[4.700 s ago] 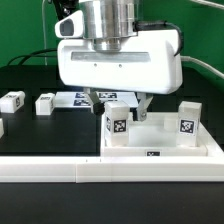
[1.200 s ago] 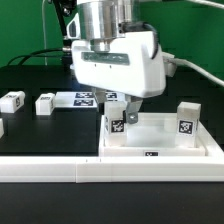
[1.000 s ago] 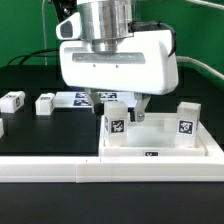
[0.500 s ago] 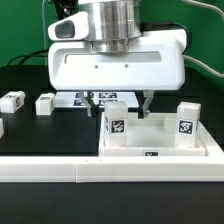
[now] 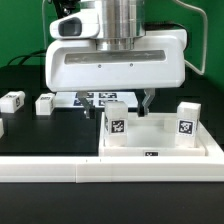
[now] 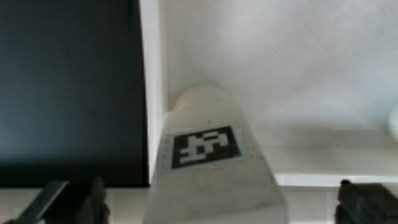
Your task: Assemble square table
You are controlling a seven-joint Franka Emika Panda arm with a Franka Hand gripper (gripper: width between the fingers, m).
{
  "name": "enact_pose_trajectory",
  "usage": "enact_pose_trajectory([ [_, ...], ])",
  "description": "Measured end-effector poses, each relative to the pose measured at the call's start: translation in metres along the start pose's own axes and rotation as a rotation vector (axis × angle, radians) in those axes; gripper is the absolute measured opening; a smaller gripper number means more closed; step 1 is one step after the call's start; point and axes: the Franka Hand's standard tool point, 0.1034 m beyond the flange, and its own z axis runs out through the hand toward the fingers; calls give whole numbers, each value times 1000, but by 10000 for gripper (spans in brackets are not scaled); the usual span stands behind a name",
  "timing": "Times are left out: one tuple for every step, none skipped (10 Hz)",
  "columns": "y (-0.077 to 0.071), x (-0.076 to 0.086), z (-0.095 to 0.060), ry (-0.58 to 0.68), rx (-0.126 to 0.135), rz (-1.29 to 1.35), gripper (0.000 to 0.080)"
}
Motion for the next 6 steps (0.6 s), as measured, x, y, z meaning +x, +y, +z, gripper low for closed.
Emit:
enact_pose_trajectory([
  [1,0,0,0,0,-11,631],
  [1,0,0,0,0,-9,505],
  [1,0,0,0,0,-9,505],
  [1,0,0,0,0,-9,327],
  [1,0,0,0,0,-8,290],
  [1,0,0,0,0,8,290],
])
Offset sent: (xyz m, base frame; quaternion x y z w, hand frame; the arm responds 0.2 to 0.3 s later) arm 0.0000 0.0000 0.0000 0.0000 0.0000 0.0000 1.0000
